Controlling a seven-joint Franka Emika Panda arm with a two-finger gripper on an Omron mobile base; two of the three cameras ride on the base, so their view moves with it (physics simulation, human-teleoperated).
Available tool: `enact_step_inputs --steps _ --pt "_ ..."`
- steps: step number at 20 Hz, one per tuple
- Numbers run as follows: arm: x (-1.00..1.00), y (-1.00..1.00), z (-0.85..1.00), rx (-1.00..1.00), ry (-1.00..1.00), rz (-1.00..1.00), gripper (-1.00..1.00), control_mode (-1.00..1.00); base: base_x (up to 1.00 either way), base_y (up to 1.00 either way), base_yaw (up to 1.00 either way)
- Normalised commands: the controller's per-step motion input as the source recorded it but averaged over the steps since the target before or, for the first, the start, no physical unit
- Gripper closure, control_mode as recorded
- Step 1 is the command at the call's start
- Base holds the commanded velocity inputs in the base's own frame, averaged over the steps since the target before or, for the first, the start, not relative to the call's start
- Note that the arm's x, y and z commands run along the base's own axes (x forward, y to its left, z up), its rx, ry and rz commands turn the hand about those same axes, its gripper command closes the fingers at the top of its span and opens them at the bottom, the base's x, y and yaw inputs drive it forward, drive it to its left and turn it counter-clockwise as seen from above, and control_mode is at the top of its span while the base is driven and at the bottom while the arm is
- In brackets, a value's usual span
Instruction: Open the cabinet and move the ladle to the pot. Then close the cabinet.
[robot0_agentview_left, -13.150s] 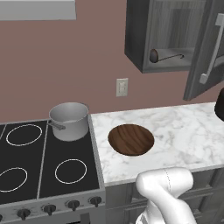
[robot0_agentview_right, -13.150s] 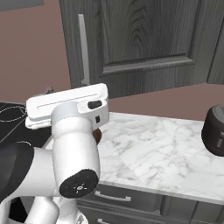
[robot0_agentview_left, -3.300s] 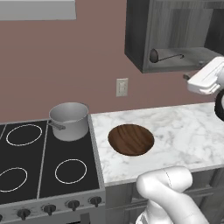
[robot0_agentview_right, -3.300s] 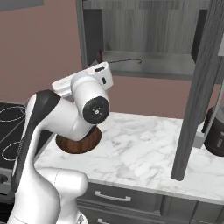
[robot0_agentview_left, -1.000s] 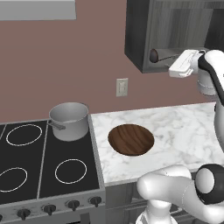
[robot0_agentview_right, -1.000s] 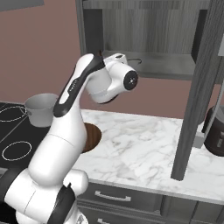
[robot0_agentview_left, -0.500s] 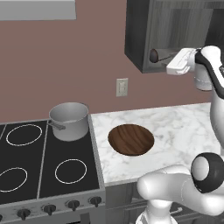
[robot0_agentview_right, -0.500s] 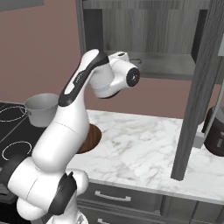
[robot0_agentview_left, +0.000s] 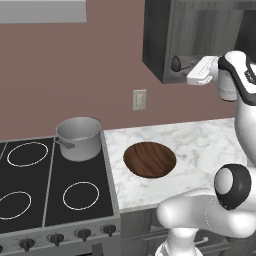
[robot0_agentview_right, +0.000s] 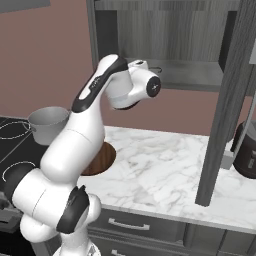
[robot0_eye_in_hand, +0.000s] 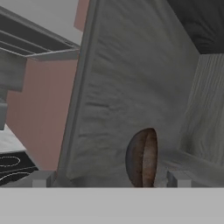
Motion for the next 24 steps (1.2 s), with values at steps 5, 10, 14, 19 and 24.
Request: enact_step_inputs --steps 5,10,14,19,24 --pt "0.24 0.00 -0.08 0.00 0.00 0.01 -1.00 -1.00 0.00 0.00 0.00" --pt "0.25 -0.01 0.00 0.00 0.00 0.00 -1.00 -1.00 0.00 0.00 0.00" --pt "0.25 -0.01 0.00 0.00 0.00 0.01 -1.00 -1.00 0.00 0.00 0.00" --pt "0.23 -0.04 0.00 0.00 0.00 0.03 -1.00 -1.00 0.00 0.00 0.00" --pt "0.08 0.00 0.00 0.00 0.00 0.05 -1.00 -1.00 0.00 0.00 0.00"
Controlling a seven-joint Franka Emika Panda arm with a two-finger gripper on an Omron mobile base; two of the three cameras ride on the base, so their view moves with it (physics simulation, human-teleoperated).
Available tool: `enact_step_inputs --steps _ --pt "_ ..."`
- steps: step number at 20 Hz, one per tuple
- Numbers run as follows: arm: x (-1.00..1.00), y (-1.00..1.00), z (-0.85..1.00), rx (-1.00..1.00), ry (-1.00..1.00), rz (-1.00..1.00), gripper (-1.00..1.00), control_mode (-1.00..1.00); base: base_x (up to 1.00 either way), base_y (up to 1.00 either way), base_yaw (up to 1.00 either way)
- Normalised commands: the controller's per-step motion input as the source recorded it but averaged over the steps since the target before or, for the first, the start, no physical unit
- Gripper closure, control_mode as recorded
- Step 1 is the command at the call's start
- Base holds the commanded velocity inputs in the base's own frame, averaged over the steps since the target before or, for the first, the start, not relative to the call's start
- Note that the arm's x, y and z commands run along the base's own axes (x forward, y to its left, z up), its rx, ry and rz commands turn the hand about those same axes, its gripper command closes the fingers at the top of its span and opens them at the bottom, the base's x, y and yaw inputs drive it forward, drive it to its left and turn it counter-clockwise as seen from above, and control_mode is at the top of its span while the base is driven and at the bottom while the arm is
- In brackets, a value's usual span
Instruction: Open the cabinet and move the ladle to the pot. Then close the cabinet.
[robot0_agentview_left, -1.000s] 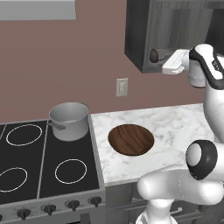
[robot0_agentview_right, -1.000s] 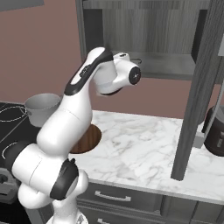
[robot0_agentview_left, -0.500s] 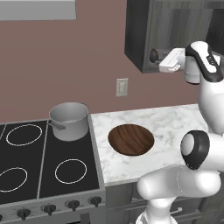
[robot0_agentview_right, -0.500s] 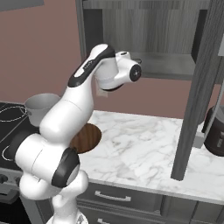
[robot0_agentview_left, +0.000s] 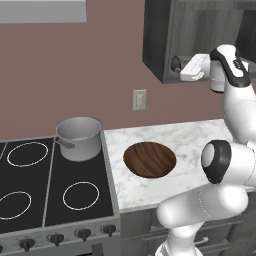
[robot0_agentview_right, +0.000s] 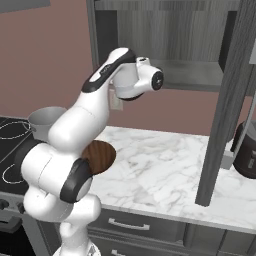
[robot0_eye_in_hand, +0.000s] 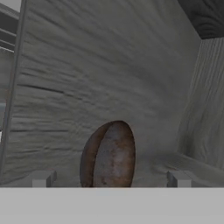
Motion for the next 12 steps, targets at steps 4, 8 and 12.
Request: enact_step_inputs --steps 4,8,12 --pt "0.00 0.00 0.00 0.00 0.00 0.07 -1.00 -1.00 0.00 0.00 0.00" --pt "0.00 0.03 0.00 0.00 0.00 0.08 -1.00 -1.00 0.00 0.00 0.00" --pt "0.00 0.10 0.00 0.00 0.00 0.06 -1.00 -1.00 0.00 0.00 0.00"
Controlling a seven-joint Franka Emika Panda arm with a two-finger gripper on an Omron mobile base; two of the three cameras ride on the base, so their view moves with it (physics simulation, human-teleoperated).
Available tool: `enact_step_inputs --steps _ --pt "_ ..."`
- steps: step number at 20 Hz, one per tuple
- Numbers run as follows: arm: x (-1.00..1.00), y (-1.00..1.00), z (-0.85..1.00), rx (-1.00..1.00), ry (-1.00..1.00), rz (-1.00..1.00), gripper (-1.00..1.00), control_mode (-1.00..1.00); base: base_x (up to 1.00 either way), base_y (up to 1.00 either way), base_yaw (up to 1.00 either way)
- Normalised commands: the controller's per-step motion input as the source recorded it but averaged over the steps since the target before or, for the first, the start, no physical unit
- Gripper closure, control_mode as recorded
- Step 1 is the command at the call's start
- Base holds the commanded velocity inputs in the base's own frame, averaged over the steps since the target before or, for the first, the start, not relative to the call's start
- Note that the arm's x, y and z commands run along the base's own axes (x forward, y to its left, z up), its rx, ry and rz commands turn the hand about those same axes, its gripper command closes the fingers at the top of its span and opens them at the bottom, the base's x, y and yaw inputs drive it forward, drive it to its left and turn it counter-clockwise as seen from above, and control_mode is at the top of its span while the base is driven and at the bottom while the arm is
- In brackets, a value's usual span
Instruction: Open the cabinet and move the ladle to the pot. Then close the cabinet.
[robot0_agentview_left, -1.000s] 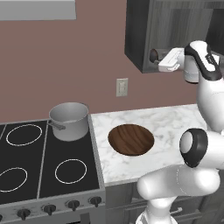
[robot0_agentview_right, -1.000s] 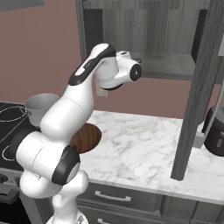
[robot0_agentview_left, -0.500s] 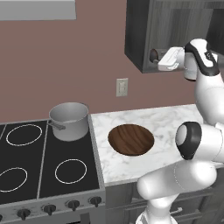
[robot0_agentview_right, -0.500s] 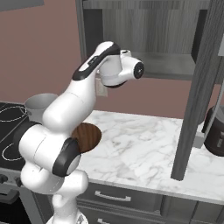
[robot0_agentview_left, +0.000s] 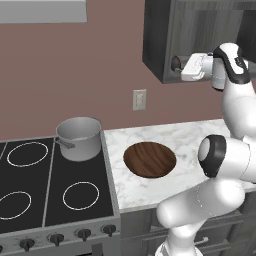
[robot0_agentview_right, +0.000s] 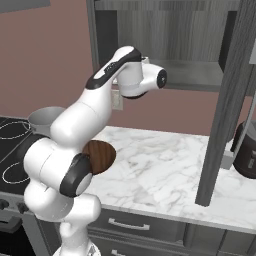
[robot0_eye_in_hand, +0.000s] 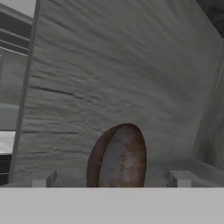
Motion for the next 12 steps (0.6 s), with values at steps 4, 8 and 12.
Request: enact_step_inputs --steps 4,8,12 --pt "0.00 0.22 0.00 0.00 0.00 0.03 -1.00 -1.00 0.00 0.00 0.00" --pt "0.00 0.27 0.00 0.00 0.00 0.00 -1.00 -1.00 0.00 0.00 0.00" --pt "0.00 0.25 0.00 0.00 0.01 0.00 -1.00 -1.00 0.00 0.00 0.00"
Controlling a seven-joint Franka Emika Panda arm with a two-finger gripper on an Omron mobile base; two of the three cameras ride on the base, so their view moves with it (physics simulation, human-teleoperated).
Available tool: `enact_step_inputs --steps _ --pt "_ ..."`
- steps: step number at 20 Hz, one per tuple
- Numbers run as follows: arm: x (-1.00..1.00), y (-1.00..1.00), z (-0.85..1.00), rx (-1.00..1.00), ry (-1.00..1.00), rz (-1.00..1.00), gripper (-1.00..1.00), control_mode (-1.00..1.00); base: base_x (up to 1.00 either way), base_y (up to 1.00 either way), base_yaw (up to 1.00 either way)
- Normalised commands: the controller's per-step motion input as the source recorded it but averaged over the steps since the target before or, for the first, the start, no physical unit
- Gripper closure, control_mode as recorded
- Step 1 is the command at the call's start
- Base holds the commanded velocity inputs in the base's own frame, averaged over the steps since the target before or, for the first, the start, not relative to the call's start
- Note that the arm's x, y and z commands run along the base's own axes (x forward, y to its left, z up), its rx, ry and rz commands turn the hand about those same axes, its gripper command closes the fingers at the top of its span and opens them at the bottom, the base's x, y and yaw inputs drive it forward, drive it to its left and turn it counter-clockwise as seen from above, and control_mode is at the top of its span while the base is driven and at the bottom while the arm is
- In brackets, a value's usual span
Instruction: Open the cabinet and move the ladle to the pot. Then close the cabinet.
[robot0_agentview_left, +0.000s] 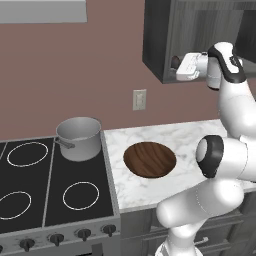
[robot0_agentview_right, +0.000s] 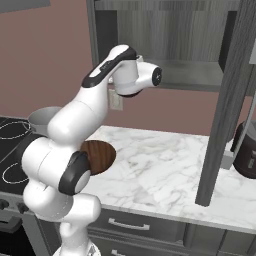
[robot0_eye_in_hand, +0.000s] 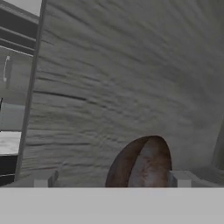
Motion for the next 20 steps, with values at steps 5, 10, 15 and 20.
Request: enact_step_inputs --steps 5,10,15,20 --pt "0.01 0.14 0.00 0.00 0.03 0.00 1.00 -1.00 0.00 0.00 0.00" --pt "0.00 0.00 0.00 0.00 0.01 0.00 1.00 -1.00 0.00 0.00 0.00" --pt "-0.25 -0.04 0.00 0.00 0.00 0.00 1.00 -1.00 0.00 0.00 0.00" --pt "-0.54 -0.04 0.06 0.00 -0.05 0.00 1.00 -1.00 0.00 0.00 0.00"
